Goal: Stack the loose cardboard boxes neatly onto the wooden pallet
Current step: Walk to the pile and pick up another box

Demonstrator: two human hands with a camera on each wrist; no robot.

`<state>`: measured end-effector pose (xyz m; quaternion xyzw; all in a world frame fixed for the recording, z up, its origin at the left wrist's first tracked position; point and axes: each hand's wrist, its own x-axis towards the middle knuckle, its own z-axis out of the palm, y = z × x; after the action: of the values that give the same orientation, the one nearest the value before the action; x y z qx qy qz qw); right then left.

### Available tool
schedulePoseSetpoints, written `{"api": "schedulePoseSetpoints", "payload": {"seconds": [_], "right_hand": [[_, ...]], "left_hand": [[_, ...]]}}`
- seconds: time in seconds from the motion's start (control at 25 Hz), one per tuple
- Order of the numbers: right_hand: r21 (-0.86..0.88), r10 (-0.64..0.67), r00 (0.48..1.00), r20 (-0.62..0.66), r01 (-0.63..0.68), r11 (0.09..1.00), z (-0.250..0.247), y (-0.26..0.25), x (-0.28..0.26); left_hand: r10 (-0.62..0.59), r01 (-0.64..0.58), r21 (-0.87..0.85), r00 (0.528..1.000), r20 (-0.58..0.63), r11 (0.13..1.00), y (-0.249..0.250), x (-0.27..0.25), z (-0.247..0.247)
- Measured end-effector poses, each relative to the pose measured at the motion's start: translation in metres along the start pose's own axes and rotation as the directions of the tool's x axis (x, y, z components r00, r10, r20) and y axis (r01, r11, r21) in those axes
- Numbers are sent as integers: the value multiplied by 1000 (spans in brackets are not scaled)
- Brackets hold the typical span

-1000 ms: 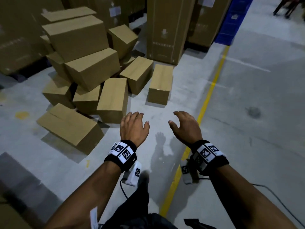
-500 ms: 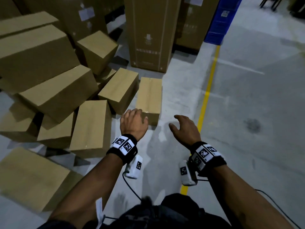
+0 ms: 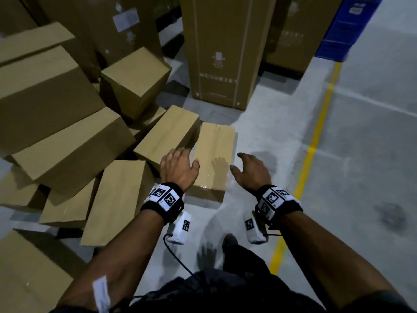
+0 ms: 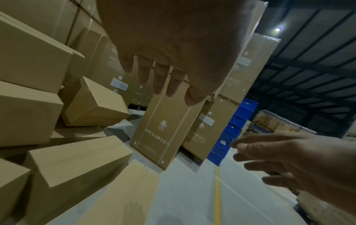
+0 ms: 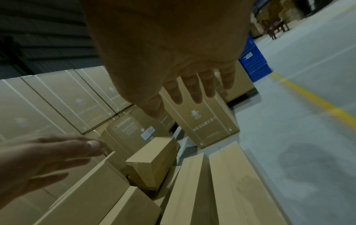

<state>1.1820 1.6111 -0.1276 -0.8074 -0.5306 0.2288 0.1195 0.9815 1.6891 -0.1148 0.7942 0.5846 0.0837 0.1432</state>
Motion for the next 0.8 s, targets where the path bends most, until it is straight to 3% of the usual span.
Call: {"api": "schedulePoseSetpoints", "payload": {"seconds": [0.2,0.48,0.68,0.8], "right_hand": [[-67,-3,1000,30,5,998,-39,-8,108],[-52,74,997,0,-74,996,-39,-28,210],[15,274,962,-11,-274,962,-18,-42,254],[106,376,926,28,-377,920,-3,-41,268]], "left_hand": [[-27,27,12,1000,-5,1000,12,91,0],[-15,18,-45,998,58,999,-11,211,29],[87,-61,-145,979,183,988,-27,287,44],[27,38,-206,951,307,978,-34,312,59]]}}
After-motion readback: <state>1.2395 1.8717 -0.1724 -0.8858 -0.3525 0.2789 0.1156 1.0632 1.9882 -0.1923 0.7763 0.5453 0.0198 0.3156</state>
